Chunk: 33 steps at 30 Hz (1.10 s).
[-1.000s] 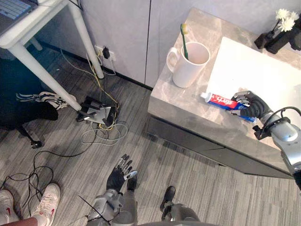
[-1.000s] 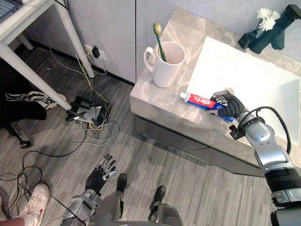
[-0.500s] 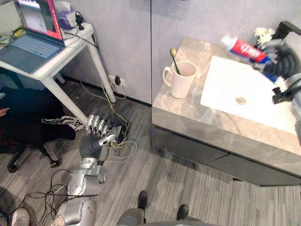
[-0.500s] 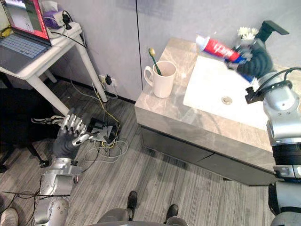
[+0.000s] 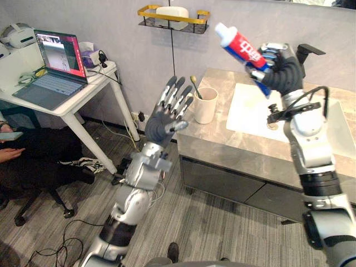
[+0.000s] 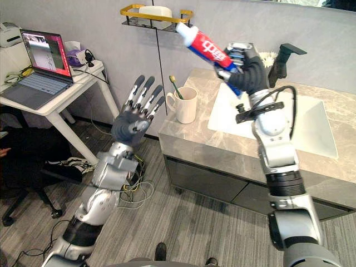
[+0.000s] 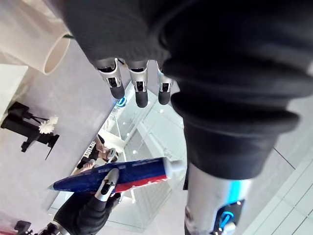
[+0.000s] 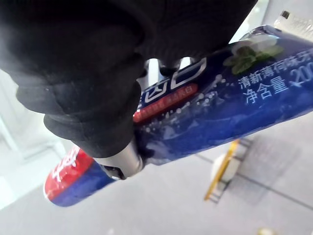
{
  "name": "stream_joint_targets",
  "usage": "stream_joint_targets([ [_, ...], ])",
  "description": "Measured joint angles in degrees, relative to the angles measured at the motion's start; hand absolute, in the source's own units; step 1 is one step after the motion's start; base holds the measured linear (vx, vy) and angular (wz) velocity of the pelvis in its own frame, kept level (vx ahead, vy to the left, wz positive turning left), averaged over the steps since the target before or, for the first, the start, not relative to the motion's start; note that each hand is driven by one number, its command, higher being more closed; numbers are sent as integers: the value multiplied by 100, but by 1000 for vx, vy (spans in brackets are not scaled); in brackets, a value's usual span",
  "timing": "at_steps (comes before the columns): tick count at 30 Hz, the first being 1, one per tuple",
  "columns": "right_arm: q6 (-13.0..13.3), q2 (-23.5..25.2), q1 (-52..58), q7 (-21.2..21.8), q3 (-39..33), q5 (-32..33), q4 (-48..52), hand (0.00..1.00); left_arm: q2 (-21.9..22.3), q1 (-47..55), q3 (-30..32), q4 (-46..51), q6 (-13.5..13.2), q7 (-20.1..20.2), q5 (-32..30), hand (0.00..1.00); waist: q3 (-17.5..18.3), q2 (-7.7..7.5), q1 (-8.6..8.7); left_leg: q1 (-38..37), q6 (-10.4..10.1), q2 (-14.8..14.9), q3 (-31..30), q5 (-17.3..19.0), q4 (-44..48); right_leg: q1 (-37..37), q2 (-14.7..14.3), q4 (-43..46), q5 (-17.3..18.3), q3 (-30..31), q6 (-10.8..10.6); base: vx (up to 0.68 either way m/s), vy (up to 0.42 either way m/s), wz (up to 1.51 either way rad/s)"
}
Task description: Organize washtable
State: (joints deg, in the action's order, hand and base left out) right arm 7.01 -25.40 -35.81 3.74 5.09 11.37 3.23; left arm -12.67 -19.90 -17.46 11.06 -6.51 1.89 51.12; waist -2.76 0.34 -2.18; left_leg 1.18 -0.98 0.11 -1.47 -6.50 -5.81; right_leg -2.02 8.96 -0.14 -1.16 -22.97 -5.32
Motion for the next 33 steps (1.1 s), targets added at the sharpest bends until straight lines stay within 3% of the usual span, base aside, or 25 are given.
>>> stream_joint_targets([
  [12,-103,480,651,286,495,154,61,100,-154,-547,-316,-439,160,-89,-2,0,139,-70,140,0,28,-14,84,-22,-3,12,-9,-102,-100,133,1,-8,-1,-3],
  [26,-197,710,927,404,683,157,64,100,35,-985,-493,-666,170,-226,-85,0,198,-119,160,6,29,-19,177,-21,-5,29,-19,-195,-170,249,-8,-7,-2,-3],
  [33,-195,710,1040,452,681,251,88,100,79,-990,-554,-667,169,-229,-199,0,219,-151,255,6,29,-15,201,-21,-5,38,-22,-197,-171,266,-7,0,0,0],
])
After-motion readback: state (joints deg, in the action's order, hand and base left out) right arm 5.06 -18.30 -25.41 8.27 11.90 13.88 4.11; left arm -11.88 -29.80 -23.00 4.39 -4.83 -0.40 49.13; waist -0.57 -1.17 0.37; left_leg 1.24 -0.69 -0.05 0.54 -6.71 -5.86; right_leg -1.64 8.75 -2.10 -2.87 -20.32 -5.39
